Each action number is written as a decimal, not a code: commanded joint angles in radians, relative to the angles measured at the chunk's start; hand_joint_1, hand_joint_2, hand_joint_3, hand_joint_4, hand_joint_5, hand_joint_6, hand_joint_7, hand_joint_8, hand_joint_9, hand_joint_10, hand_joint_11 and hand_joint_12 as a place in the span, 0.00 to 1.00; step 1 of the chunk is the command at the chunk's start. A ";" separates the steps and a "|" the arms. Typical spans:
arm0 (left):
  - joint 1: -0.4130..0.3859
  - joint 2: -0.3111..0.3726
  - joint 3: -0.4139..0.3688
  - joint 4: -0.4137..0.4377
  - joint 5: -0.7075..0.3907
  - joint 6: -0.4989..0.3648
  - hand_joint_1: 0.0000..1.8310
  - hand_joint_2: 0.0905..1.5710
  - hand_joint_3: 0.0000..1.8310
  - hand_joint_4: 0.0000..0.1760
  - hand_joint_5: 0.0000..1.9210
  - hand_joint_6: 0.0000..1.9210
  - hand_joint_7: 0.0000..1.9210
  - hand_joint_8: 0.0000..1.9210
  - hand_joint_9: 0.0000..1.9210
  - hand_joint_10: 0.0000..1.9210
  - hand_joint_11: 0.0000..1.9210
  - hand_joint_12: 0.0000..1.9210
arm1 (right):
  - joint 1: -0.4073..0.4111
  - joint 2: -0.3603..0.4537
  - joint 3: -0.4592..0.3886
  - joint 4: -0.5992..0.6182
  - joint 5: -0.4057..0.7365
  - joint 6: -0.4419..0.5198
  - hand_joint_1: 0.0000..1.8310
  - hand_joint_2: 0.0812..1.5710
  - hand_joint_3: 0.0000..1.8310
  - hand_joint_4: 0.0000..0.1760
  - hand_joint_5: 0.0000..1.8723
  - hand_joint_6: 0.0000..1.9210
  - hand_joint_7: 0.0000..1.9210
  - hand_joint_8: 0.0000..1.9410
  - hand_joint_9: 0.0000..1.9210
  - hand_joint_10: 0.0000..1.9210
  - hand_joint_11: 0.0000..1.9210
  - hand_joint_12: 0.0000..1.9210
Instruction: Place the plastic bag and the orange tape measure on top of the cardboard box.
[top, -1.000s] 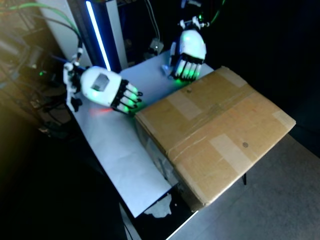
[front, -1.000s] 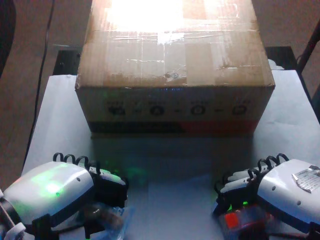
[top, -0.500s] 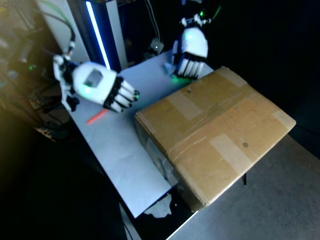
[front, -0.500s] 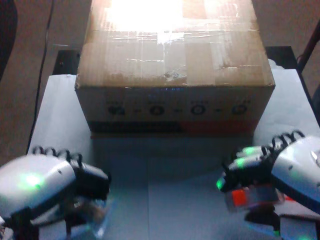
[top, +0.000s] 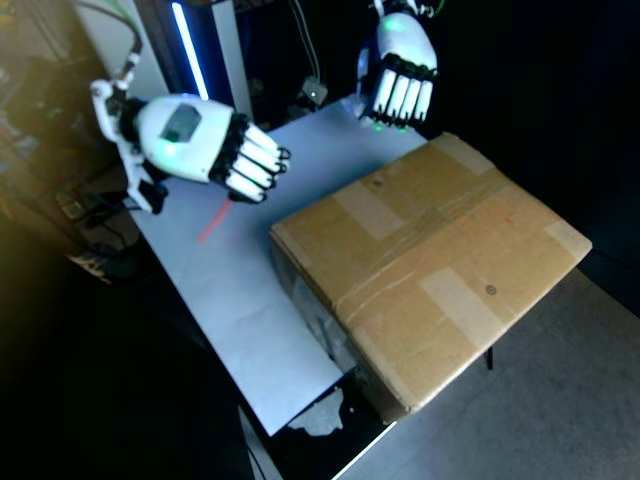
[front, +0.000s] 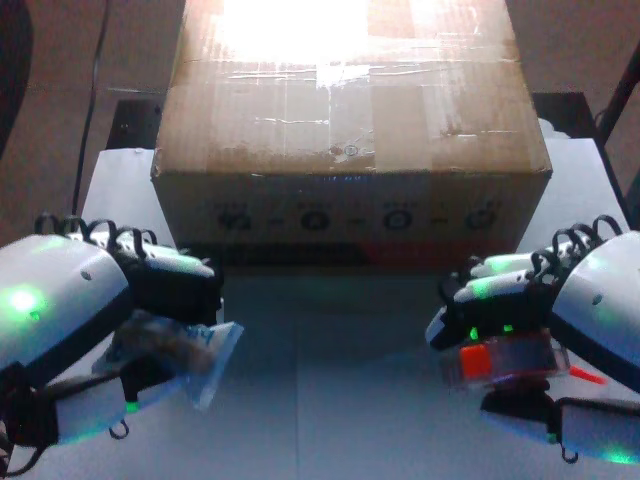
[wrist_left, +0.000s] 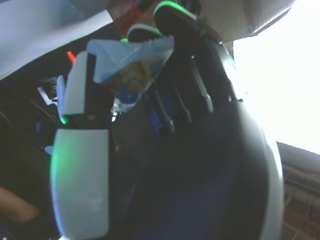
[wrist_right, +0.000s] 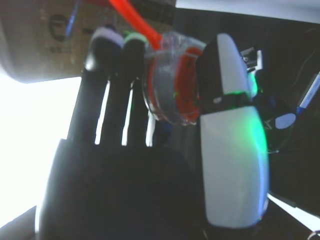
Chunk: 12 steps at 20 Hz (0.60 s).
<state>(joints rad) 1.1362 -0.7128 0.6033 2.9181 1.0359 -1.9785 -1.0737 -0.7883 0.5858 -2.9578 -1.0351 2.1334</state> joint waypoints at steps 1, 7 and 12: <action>-0.022 0.006 -0.003 0.041 0.159 -0.004 0.74 0.75 0.00 0.00 0.44 0.60 0.39 0.68 0.40 0.76 0.32 0.78 | 0.022 0.008 -0.005 -0.048 -0.162 0.007 0.68 0.72 0.00 0.00 0.54 0.40 0.44 0.76 0.47 0.84 0.45 0.90; -0.091 0.017 0.012 0.079 0.189 -0.003 0.74 0.74 0.00 0.00 0.45 0.54 0.40 0.67 0.43 0.75 0.37 0.83 | 0.087 0.023 0.019 -0.054 -0.165 0.005 0.68 0.72 0.00 0.00 0.54 0.40 0.44 0.76 0.47 0.84 0.45 0.90; -0.201 -0.007 0.058 0.094 0.189 0.027 0.69 0.71 0.00 0.00 0.51 0.43 0.46 0.66 0.50 0.62 0.44 0.82 | 0.188 0.021 0.069 -0.054 -0.165 -0.042 0.68 0.72 0.00 0.00 0.52 0.45 0.47 0.72 0.48 0.83 0.45 0.89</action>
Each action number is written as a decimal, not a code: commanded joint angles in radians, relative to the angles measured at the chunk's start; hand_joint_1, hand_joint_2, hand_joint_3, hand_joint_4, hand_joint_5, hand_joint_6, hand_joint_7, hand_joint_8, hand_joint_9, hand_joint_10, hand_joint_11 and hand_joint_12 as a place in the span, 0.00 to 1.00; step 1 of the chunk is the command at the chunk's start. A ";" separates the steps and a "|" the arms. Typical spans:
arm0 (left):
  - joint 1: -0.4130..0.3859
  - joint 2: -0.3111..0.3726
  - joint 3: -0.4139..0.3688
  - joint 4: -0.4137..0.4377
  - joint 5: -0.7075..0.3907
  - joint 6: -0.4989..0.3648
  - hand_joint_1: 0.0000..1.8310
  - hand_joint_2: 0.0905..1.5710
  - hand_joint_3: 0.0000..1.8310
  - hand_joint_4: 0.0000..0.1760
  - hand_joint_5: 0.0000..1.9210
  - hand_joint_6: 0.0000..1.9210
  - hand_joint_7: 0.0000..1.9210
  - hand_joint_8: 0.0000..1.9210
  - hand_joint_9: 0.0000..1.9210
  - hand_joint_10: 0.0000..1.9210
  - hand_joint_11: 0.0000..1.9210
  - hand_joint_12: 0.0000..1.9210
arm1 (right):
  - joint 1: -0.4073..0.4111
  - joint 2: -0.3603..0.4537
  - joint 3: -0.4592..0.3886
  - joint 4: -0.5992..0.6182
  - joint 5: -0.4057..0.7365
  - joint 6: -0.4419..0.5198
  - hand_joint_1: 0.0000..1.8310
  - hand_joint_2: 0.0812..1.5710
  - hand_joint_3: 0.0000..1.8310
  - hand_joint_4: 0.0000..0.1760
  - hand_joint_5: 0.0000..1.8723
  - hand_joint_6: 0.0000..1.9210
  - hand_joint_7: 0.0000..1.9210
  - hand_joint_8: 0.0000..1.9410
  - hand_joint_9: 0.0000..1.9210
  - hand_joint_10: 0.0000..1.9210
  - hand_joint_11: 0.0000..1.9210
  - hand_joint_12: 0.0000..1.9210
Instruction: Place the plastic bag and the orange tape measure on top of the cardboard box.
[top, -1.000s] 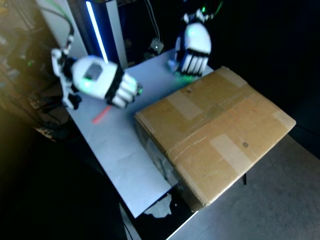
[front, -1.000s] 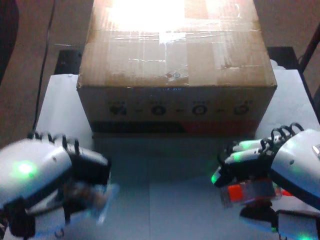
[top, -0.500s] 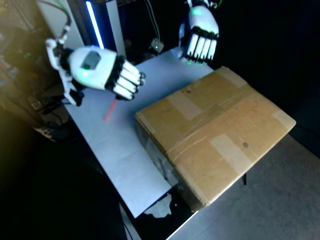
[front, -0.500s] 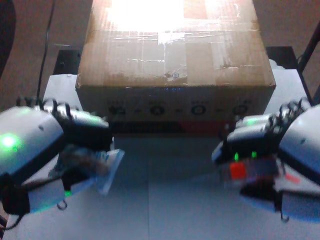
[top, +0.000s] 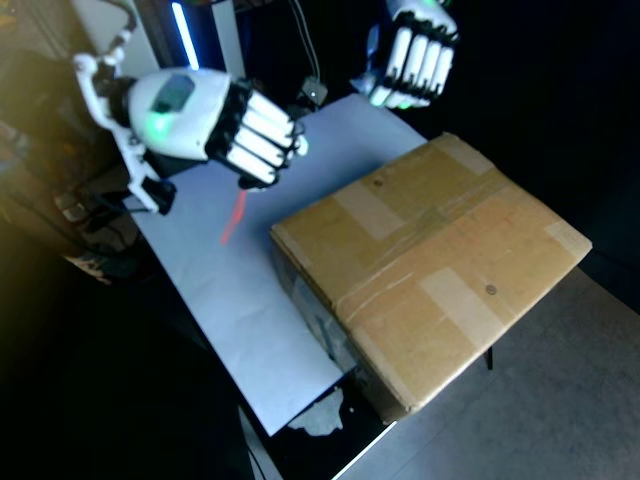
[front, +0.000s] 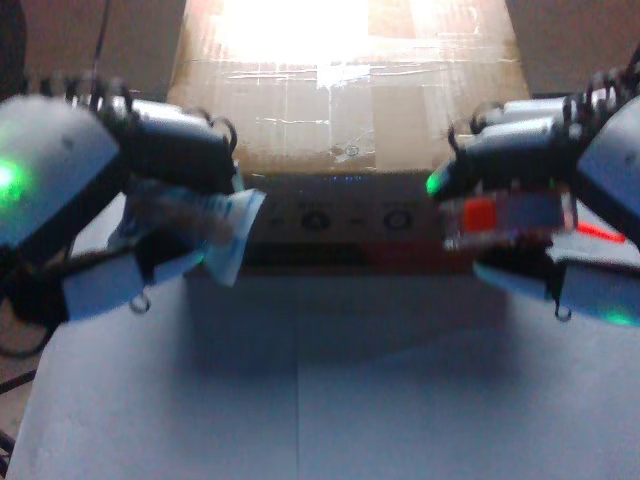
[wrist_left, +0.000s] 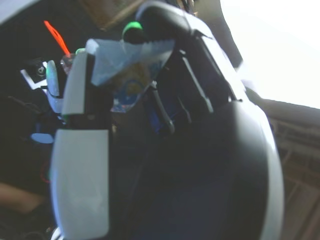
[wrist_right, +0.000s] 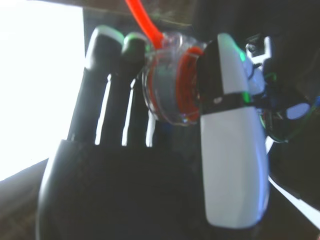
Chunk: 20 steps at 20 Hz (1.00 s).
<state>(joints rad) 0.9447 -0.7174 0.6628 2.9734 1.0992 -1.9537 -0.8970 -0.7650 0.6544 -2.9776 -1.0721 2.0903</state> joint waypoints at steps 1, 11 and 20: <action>-0.031 -0.010 0.006 0.039 0.125 0.012 0.73 0.72 0.00 0.00 0.48 0.46 0.46 0.67 0.43 0.70 0.32 0.83 | 0.022 -0.003 0.010 -0.034 -0.129 0.001 0.68 0.71 0.00 0.00 0.55 0.37 0.45 0.75 0.47 0.84 0.45 0.90; -0.259 -0.150 0.153 0.039 0.059 0.064 0.75 0.71 0.00 0.00 0.44 0.53 0.45 0.62 0.47 0.69 0.40 0.81 | 0.172 -0.069 0.152 -0.034 -0.128 0.001 0.69 0.71 0.00 0.00 0.55 0.39 0.46 0.72 0.47 0.84 0.45 0.89; -0.366 -0.237 0.265 0.039 -0.033 0.064 0.74 0.73 0.00 0.00 0.44 0.55 0.46 0.62 0.41 0.75 0.32 0.91 | 0.309 -0.148 0.259 -0.034 -0.106 -0.077 0.70 0.71 0.00 0.00 0.52 0.37 0.49 0.69 0.57 0.83 0.56 0.96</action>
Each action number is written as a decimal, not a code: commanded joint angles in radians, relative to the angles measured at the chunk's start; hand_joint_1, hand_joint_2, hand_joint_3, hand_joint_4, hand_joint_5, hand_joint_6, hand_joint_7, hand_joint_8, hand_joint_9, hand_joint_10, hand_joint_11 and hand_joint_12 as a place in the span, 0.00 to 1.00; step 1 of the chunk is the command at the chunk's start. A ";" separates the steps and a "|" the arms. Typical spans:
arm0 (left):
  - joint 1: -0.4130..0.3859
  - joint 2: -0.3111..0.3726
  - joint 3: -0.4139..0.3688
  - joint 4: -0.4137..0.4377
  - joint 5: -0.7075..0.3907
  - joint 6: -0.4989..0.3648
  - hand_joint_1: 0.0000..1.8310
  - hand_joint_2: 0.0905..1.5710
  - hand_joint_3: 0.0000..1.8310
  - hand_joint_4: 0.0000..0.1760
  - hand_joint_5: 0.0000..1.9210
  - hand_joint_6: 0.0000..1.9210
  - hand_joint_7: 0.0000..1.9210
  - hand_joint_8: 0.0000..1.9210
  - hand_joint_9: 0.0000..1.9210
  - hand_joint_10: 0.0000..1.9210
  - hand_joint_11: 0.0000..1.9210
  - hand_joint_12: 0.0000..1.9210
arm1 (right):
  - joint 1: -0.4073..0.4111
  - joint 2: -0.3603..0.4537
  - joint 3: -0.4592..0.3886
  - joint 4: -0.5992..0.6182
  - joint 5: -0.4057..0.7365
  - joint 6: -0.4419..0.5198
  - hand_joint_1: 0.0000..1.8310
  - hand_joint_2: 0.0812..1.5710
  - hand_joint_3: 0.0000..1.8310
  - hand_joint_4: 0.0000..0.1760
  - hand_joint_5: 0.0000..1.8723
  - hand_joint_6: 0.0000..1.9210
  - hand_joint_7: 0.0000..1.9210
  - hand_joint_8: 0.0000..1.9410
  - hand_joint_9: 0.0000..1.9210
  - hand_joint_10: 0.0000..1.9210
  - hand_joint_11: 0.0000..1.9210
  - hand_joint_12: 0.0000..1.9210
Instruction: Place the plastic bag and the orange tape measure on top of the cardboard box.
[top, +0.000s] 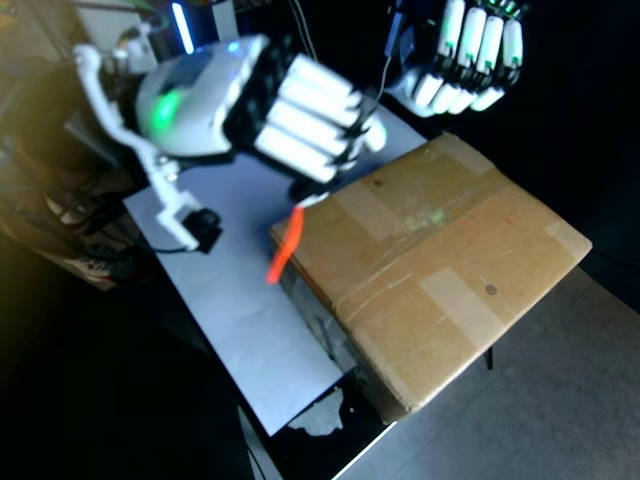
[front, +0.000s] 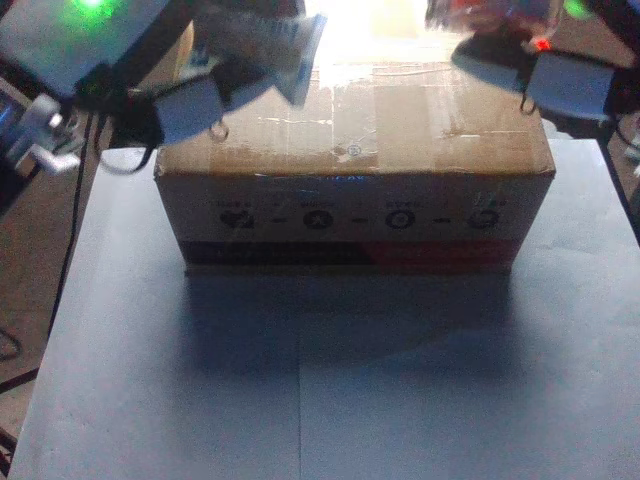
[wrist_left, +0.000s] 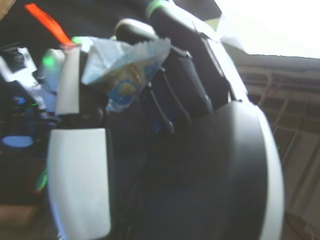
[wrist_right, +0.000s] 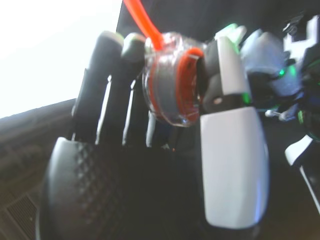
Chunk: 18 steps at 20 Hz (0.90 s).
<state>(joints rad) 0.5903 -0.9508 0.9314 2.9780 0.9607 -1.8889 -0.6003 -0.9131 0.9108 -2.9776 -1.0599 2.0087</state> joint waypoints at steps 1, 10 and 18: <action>-0.024 -0.014 0.009 0.034 0.095 -0.001 0.74 0.73 0.00 0.00 0.44 0.55 0.45 0.62 0.41 0.75 0.34 0.90 | 0.026 -0.011 0.010 -0.034 -0.115 -0.018 0.69 0.71 0.00 0.00 0.52 0.38 0.48 0.73 0.60 0.86 0.59 0.98; -0.105 -0.068 0.116 0.034 -0.066 0.013 0.75 0.71 0.00 0.00 0.46 0.50 0.46 0.60 0.45 0.73 0.40 0.85 | 0.138 -0.124 0.167 -0.034 0.029 -0.018 0.76 0.69 0.00 0.00 0.49 0.53 0.52 0.51 0.50 0.64 0.43 0.84; -0.145 -0.128 0.209 0.034 -0.172 0.011 0.74 0.75 0.00 0.00 0.42 0.51 0.42 0.70 0.39 0.81 0.34 0.92 | 0.145 -0.226 0.293 -0.018 0.075 -0.018 0.76 0.68 0.00 0.00 0.48 0.51 0.53 0.47 0.54 0.62 0.52 0.79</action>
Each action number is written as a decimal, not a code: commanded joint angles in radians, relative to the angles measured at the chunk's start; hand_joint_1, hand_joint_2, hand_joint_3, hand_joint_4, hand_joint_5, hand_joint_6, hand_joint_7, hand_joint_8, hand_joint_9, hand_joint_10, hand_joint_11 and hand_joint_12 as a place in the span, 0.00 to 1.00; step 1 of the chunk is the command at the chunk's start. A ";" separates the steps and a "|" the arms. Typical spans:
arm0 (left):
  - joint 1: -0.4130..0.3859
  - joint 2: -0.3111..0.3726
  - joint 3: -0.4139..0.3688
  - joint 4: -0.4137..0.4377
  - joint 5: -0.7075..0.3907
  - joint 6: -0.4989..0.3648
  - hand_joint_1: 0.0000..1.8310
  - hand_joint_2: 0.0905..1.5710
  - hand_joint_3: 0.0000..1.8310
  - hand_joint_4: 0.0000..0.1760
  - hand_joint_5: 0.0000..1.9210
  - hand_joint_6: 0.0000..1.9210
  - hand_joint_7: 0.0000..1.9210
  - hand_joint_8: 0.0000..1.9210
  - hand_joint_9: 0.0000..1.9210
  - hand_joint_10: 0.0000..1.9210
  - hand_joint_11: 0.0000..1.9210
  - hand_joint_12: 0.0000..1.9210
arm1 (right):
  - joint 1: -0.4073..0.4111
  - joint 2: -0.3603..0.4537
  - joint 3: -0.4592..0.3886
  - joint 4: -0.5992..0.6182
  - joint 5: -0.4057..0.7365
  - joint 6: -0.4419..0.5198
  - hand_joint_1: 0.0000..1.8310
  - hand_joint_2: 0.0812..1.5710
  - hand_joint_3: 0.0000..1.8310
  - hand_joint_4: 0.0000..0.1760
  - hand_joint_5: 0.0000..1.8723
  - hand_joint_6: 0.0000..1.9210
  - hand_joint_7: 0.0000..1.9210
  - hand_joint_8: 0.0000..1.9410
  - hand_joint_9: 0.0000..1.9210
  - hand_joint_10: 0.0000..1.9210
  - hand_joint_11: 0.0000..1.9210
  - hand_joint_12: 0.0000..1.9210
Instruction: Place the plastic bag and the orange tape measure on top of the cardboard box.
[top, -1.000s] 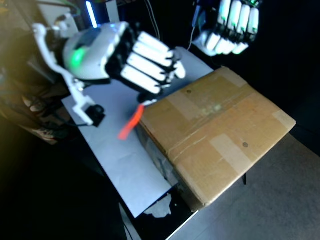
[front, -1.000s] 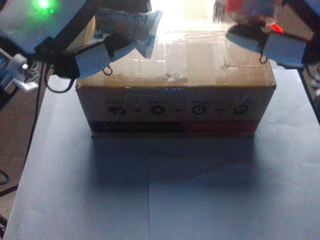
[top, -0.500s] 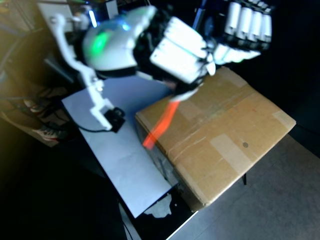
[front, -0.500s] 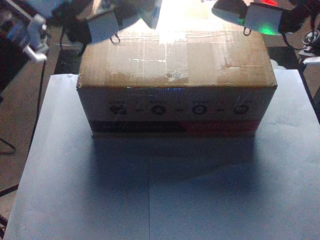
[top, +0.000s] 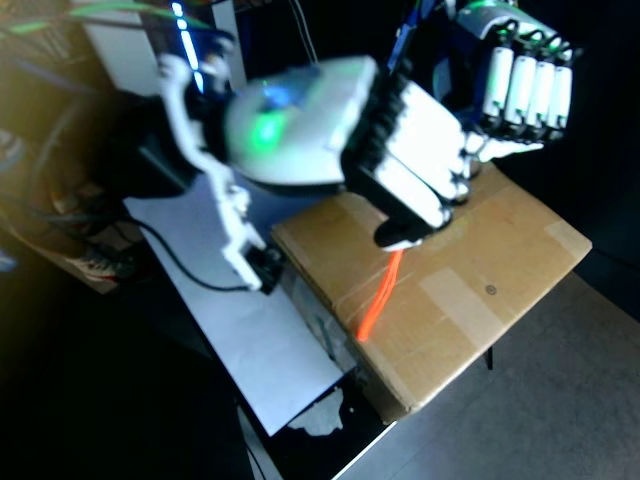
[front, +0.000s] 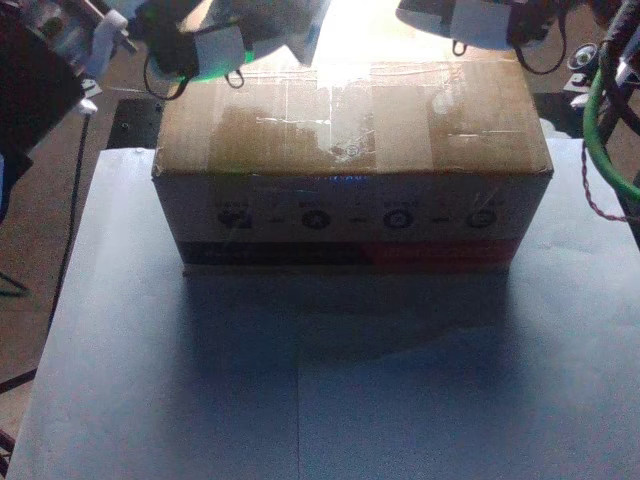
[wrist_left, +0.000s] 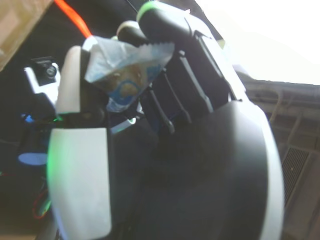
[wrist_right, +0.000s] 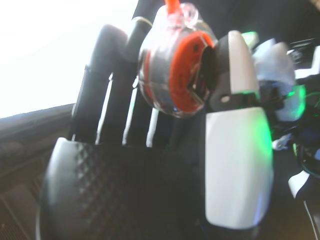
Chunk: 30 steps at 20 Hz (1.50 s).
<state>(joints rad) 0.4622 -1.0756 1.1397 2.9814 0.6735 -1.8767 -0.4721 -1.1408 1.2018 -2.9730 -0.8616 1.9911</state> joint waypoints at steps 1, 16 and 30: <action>-0.020 -0.004 0.004 0.031 0.100 -0.001 0.74 0.75 0.00 0.00 0.41 0.51 0.42 0.70 0.38 0.82 0.34 0.91 | 0.008 -0.004 0.006 -0.013 -0.112 -0.001 0.76 0.68 0.00 0.00 0.47 0.53 0.52 0.50 0.53 0.62 0.51 0.79; -0.039 -0.099 0.129 0.031 -0.081 0.002 0.67 0.74 0.00 0.00 0.43 0.53 0.45 0.72 0.28 0.82 0.13 1.00 | -0.091 -0.073 0.080 0.079 -0.039 0.000 0.70 0.70 0.00 0.00 0.47 0.53 0.52 0.59 0.50 0.70 0.47 0.84; 0.001 -0.102 0.140 0.013 -0.112 0.002 0.54 0.63 0.00 0.00 0.34 0.02 0.28 0.08 0.14 0.38 0.00 0.84 | -0.090 -0.069 0.049 0.062 -0.051 0.028 0.50 0.57 0.00 0.00 0.28 0.47 0.29 0.54 0.26 0.70 0.22 0.89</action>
<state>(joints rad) 0.4614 -1.1770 1.2827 2.9742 0.4786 -1.8801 -0.5690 -1.2083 1.2545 -2.8880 -0.8295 2.0174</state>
